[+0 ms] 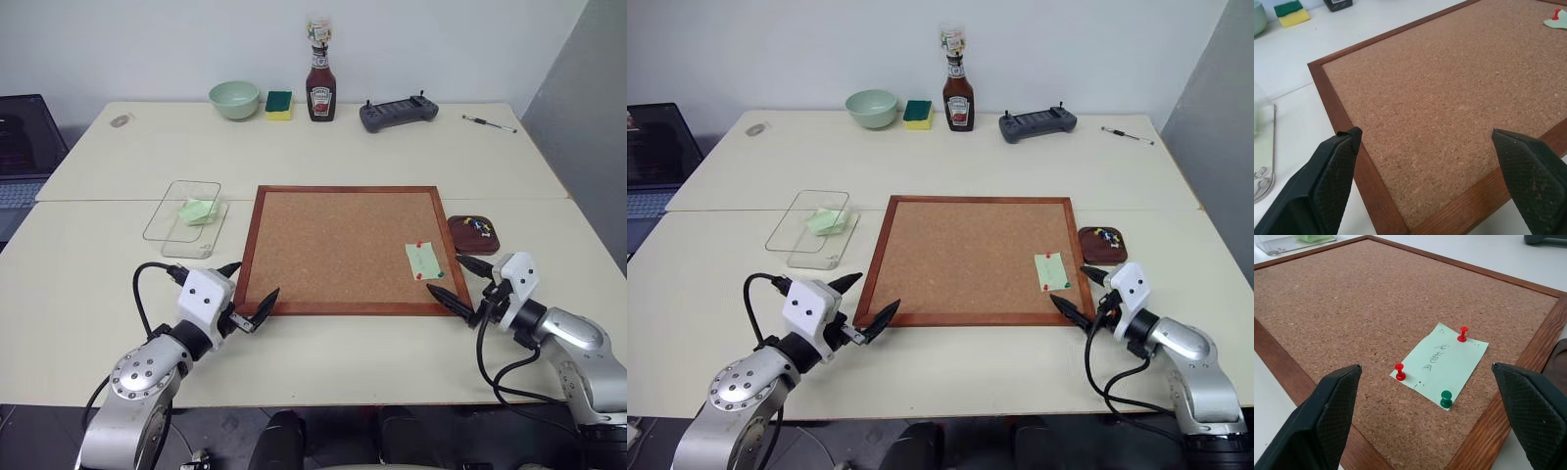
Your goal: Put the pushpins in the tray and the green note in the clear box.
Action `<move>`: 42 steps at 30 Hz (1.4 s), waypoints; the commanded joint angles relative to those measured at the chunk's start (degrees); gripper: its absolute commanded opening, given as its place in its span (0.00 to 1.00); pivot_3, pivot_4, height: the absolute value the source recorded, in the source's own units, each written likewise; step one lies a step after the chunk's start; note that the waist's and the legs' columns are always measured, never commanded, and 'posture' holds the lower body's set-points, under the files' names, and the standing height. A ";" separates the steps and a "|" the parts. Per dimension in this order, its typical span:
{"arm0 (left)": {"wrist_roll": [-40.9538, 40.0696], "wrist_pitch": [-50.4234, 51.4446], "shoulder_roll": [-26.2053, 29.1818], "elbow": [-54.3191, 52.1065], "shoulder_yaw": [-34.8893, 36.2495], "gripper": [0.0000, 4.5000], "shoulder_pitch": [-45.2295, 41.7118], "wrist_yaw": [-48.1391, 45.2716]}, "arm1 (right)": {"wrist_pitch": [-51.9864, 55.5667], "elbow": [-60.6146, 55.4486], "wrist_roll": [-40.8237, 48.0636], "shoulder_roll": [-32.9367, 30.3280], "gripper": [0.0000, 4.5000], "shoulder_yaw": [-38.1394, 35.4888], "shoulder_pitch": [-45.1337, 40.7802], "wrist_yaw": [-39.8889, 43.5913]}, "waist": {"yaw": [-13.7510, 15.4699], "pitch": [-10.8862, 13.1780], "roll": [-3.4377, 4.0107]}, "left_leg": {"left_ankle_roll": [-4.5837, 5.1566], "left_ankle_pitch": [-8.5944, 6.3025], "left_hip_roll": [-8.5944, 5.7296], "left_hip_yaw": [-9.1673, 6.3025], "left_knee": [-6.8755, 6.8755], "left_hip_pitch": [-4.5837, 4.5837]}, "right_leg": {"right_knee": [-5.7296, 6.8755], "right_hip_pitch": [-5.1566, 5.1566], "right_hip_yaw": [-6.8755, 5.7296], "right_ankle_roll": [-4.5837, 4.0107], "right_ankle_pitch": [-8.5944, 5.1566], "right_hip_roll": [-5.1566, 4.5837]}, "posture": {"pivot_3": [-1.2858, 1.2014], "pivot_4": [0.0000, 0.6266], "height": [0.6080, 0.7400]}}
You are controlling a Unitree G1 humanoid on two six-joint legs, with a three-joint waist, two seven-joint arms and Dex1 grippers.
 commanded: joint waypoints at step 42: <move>3.79 -4.69 -4.40 24.77 -13.96 0.14 -31.36 -8.62 | -0.25 -4.37 0.53 1.25 1.00 0.27 -0.80 -0.56 | 0.06 0.02 -0.04 | 0.00 0.01 -0.04 -0.02 0.02 0.00 | 0.04 0.00 -0.03 0.00 0.00 0.00 | 0.52 0.24 1.00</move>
